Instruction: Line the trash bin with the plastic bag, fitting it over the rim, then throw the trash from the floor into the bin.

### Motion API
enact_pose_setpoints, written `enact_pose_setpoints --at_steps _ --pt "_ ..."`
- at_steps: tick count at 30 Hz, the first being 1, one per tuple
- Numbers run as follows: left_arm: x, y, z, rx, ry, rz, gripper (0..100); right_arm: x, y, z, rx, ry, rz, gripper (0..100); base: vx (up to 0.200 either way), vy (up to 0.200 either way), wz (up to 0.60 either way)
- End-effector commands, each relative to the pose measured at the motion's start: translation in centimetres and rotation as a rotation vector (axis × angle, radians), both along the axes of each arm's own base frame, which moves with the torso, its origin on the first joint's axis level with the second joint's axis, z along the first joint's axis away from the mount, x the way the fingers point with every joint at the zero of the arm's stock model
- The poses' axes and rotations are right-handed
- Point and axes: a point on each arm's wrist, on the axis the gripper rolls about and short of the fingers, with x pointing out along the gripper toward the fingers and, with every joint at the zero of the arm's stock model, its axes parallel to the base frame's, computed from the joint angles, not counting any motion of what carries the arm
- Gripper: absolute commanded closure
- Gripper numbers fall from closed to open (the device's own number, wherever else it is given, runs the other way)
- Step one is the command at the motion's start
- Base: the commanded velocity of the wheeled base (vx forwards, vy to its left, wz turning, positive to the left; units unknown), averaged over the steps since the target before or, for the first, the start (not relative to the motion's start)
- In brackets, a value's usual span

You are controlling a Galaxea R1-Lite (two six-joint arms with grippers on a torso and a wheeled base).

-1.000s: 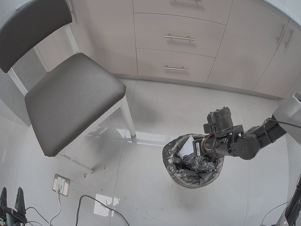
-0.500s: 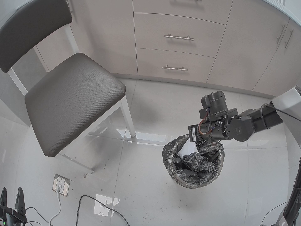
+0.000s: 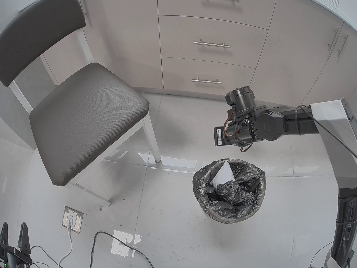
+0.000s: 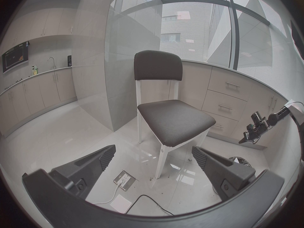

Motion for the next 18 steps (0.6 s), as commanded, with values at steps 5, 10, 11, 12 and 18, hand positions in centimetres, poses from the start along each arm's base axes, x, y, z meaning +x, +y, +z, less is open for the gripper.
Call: enact_pose_setpoints --at_steps 5,10,11,12,18 --pt "-0.1 0.0 0.0 0.000 -0.014 0.000 0 2.5 1.0 -3.2 -0.009 0.031 -0.012 100 0.000 0.000 0.00" --pt "-0.1 0.0 0.0 0.000 -0.014 0.002 0 3.4 0.7 -3.7 -0.010 0.037 -0.025 100 0.000 0.000 0.00" --pt "-0.1 0.0 0.0 0.000 -0.014 0.000 0 4.0 0.5 -4.2 -0.008 0.042 -0.038 100 0.000 0.000 0.00" --pt "-0.1 0.0 0.0 0.000 -0.014 0.000 0 4.0 0.5 -4.2 -0.008 0.042 -0.038 100 0.000 0.000 0.00" --pt "-0.1 0.0 0.0 0.000 -0.014 0.002 0 5.1 0.2 -6.1 -0.013 0.063 -0.054 100 0.000 0.000 0.00"
